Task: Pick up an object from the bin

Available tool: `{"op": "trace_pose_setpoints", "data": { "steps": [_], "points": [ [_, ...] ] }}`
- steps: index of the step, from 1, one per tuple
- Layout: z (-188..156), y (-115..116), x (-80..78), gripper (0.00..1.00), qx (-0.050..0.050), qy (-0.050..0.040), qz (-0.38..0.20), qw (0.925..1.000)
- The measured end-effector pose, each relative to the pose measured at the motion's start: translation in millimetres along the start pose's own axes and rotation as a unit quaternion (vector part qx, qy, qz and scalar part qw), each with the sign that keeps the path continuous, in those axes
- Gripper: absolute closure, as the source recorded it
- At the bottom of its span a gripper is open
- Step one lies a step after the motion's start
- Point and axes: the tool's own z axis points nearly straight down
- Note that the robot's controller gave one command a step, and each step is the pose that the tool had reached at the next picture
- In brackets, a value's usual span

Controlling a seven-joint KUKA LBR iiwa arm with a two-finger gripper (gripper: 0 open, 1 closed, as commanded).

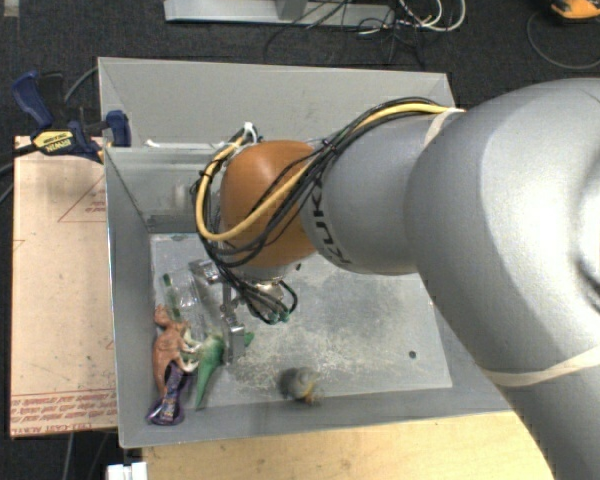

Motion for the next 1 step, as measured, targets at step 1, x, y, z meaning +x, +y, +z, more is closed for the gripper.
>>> {"op": "trace_pose_setpoints", "data": {
  "steps": [1],
  "points": [
    [0.0, 0.1, 0.0, 0.00, 0.000, 0.0000, 0.000, 1.0000]
  ]
}}
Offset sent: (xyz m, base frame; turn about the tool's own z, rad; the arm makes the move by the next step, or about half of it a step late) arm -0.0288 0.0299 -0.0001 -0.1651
